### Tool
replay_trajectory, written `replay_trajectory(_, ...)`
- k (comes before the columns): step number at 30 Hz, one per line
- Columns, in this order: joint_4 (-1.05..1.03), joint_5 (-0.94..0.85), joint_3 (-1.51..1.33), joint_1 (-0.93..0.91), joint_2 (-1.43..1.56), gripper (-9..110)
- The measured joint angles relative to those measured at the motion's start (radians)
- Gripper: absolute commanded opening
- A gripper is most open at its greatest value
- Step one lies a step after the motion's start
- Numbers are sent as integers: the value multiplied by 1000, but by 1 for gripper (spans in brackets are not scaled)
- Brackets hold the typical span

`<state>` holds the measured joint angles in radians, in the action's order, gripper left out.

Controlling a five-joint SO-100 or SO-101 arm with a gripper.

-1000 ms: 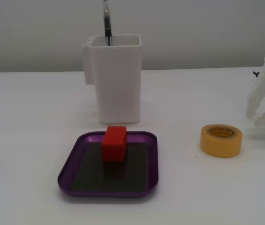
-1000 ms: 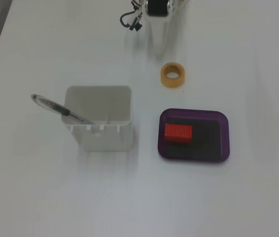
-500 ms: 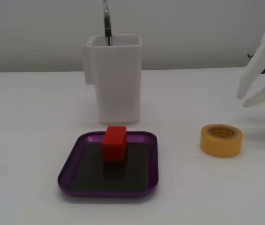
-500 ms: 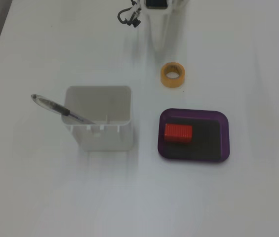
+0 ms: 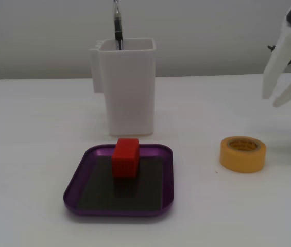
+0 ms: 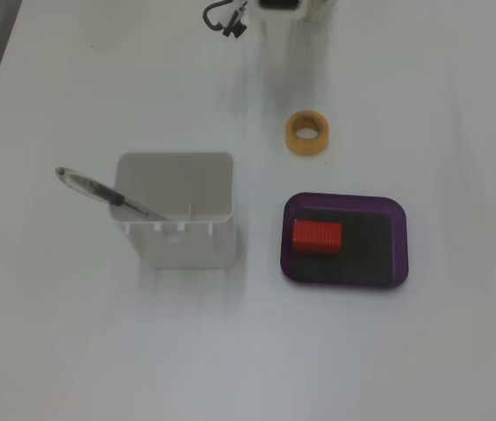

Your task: Grab up the yellow tape and put it in the box.

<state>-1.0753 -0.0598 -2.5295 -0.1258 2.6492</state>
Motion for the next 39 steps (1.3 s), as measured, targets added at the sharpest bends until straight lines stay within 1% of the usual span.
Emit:
replay_trajectory(4,-55,0,164,5,-249,16)
replay_trajectory(8,-69,0,273,6,-428,17)
replay_trajectory(12,-69,0,311,11,-523,17)
replay_trajectory(18,-67,-6,316,156,-563,17)
replay_trajectory(21,-21,-6,316,222,-563,17)
replay_trajectory(28,35,-6,310,222,-568,17)
replay_trajectory(32,57,-6,256,222,-568,17)
replay_trajectory(39,172,-6,144,222,-568,17)
